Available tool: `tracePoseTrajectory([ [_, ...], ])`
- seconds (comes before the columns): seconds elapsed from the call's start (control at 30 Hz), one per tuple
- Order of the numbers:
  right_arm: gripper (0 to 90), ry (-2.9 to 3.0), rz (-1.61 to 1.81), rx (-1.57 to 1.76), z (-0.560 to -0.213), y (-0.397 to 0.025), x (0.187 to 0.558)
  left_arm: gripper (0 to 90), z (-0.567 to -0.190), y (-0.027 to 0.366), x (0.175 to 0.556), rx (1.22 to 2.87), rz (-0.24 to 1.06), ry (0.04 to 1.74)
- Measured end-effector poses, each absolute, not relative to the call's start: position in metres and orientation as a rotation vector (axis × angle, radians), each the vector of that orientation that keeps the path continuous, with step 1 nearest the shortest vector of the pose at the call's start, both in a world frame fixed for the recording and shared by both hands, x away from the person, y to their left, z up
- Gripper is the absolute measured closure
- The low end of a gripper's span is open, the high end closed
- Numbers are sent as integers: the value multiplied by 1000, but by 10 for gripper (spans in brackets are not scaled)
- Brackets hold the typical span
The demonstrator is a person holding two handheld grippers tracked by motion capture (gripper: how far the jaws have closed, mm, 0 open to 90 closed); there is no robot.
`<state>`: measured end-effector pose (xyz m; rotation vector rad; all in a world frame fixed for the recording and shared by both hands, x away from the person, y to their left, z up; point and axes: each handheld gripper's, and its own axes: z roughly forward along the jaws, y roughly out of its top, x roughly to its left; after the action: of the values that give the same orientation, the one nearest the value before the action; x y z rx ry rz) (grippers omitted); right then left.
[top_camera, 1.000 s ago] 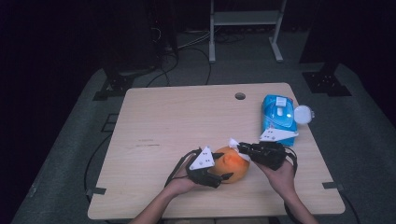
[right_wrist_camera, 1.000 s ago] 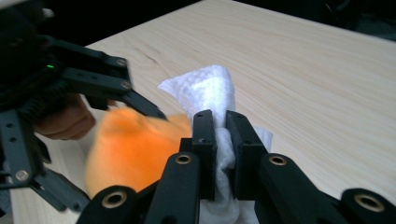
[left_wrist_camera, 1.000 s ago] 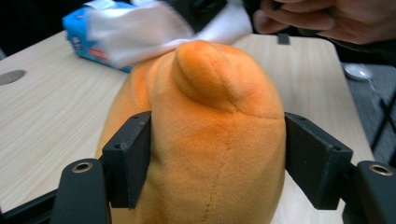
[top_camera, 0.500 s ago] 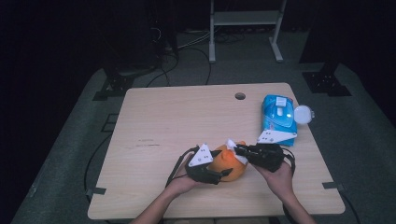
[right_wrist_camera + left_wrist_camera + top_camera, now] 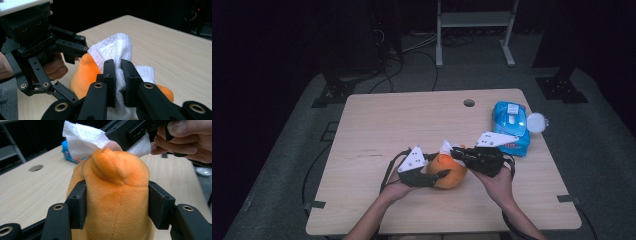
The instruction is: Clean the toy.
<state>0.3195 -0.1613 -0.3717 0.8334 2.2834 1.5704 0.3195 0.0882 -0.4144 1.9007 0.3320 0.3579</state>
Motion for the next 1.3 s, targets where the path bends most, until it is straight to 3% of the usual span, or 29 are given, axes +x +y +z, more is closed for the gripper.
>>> tracePoseTrajectory([
  [0.33, 815, 2370, 1592, 887, -395, -165, 336, 383, -431, 85, 323, 1962, 312, 342],
  [0.53, 815, 2356, 1547, 963, -394, -213, 335, 379, -432, 80, 321, 1967, 310, 330],
  [0.83, 810, 2362, 1325, 1113, -422, -288, 326, 370, -431, 78, 320, 1970, 305, 332],
  [1.07, 683, 2394, 1199, 1242, -442, -321, 321, 340, -430, 70, 316, 1982, 309, 310],
  [1.2, 561, 2393, 1192, 1212, -436, -317, 317, 300, -427, 64, 310, 1991, 282, 273],
  [1.3, 530, 2406, 1268, 1165, -426, -303, 314, 274, -425, 59, 306, 2006, 270, 243],
])
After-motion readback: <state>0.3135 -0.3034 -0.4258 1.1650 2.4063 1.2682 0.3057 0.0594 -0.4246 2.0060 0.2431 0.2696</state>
